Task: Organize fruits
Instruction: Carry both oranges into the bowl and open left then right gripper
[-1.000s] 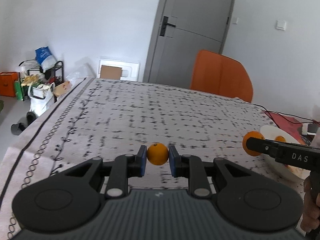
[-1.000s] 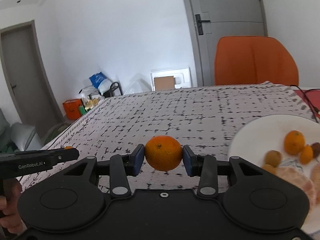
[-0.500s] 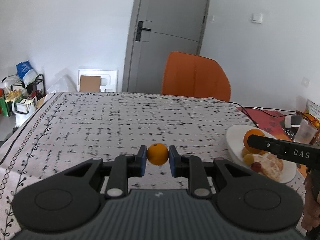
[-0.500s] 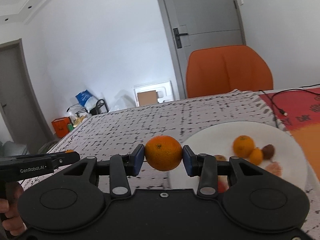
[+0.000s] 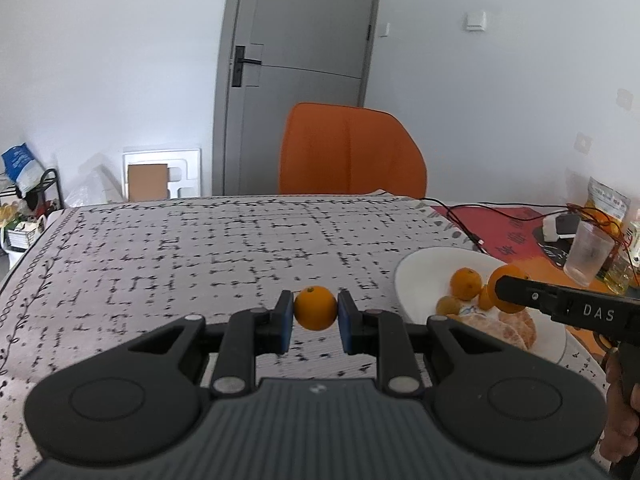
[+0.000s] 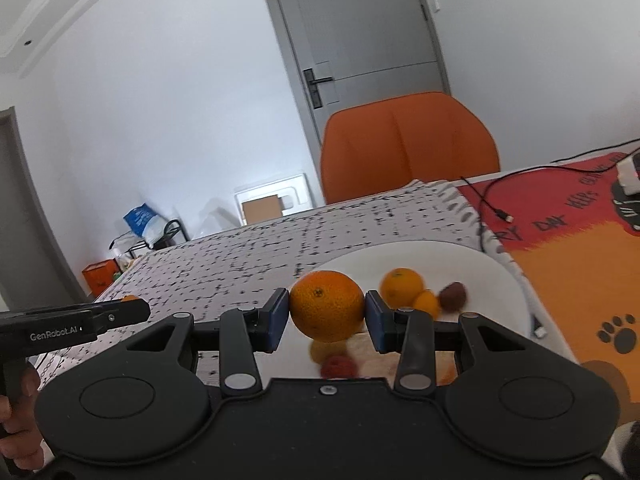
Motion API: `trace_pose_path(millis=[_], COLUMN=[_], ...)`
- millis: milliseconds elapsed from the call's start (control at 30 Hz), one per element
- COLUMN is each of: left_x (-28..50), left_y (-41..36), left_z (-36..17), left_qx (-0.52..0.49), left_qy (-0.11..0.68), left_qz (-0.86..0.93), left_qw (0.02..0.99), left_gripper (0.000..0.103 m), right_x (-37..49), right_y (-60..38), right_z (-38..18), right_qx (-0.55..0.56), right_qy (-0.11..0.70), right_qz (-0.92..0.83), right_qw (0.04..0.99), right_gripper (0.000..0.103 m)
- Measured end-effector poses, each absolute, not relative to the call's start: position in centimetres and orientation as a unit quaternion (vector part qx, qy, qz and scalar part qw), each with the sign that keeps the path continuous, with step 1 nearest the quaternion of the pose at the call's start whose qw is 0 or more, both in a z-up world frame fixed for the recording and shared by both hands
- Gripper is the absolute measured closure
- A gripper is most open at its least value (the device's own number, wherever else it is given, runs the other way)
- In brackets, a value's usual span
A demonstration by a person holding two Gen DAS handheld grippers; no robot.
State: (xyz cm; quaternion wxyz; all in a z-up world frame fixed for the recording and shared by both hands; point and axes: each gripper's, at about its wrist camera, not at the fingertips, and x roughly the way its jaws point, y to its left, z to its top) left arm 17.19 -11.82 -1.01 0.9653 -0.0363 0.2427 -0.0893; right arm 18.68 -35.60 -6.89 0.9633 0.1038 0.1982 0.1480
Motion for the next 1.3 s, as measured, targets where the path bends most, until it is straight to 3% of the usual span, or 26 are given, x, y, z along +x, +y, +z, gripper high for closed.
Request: trace_pose_path(millis=[533,633,1300], left_x=[19.3,19.6,20.8], left_y=[-15.7,-16.3,-19.2], left_z=[-1.0,-1.0,-1.2], left_qx=[-0.014,-0.012,-0.012], left_qy=[0.247,0.248,0.251], left_qz=[-0.117,-0.122,-0.156], left_qw=[0.962,0.961,0.955], left_gripper=[0.081,0.081,0.079], right_x=[19.9,20.0,17.7], right_y=[-38.8,-39.1,-41.8], right_z=[-7.6,-7.8,-8.4], right_qx=[0.124,0.128,0.155], right_qy=[0.197,0.198,0.200], right_qz=[0.127,0.132,0.110], right_qw=[0.964,0.963,0.961], right_gripper=[0.064,0.058,0.058])
